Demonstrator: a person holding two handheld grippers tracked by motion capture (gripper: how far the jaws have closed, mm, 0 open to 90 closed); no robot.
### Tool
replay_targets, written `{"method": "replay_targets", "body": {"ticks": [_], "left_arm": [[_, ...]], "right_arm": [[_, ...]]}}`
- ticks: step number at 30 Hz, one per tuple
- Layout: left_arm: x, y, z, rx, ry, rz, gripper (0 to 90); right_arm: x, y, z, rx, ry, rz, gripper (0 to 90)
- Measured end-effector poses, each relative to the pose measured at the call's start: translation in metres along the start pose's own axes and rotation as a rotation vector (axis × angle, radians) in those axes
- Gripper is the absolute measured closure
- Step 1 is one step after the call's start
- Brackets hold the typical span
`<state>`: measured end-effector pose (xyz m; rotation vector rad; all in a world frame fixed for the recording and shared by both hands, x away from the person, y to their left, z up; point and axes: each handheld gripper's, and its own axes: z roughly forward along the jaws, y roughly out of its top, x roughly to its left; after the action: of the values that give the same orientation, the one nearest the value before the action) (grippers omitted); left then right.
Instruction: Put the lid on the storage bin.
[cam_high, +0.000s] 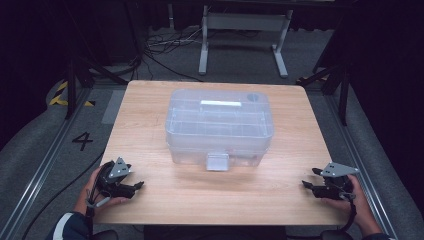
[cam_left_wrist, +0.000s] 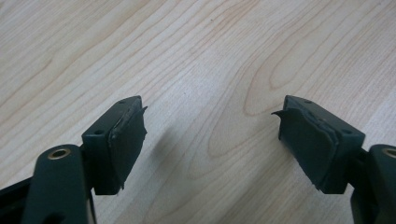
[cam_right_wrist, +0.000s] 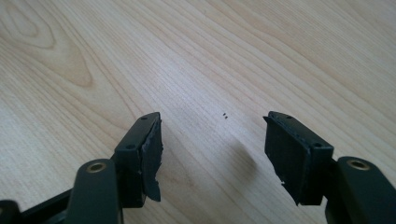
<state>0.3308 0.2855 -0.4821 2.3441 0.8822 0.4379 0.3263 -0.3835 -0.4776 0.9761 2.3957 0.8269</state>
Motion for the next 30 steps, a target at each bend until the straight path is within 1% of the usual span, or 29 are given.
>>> {"method": "replay_targets", "body": {"ticks": [2,3,4,6,8,10,11,13,16,30], "left_arm": [[0.001,-0.004,0.0,-0.012,-0.013,-0.027,21.7],[0.001,-0.004,0.0,-0.012,-0.013,-0.027,20.9],[0.001,-0.006,-0.001,-0.021,-0.006,-0.034,20.9],[0.002,-0.011,-0.002,-0.027,-0.014,-0.06,20.2],[0.003,-0.015,-0.003,-0.041,-0.027,-0.091,18.5],[0.004,-0.02,-0.002,-0.059,-0.041,-0.132,17.4],[0.005,-0.022,-0.002,-0.068,-0.04,-0.147,16.3],[0.004,-0.023,-0.003,-0.067,-0.033,-0.156,16.1],[0.004,-0.023,-0.003,-0.067,-0.032,-0.161,16.1],[0.003,-0.023,-0.003,-0.064,-0.021,-0.175,15.2]], "right_arm": [[-0.001,-0.004,0.0,-0.018,0.013,0.025,36.0],[-0.002,-0.007,-0.001,-0.027,0.018,0.048,34.9],[-0.002,-0.007,-0.001,-0.027,0.018,0.048,34.9],[-0.003,-0.013,-0.002,-0.05,0.027,0.092,33.7],[-0.004,-0.018,-0.003,-0.068,0.036,0.129,31.3],[-0.005,-0.023,-0.004,-0.082,0.047,0.166,30.3],[-0.005,-0.025,-0.004,-0.088,0.052,0.178,28.8],[-0.006,-0.026,-0.005,-0.081,0.045,0.195,26.4],[-0.006,-0.026,-0.005,-0.081,0.045,0.201,26.1],[-0.006,-0.026,-0.004,-0.082,0.042,0.197,25.6]]}}
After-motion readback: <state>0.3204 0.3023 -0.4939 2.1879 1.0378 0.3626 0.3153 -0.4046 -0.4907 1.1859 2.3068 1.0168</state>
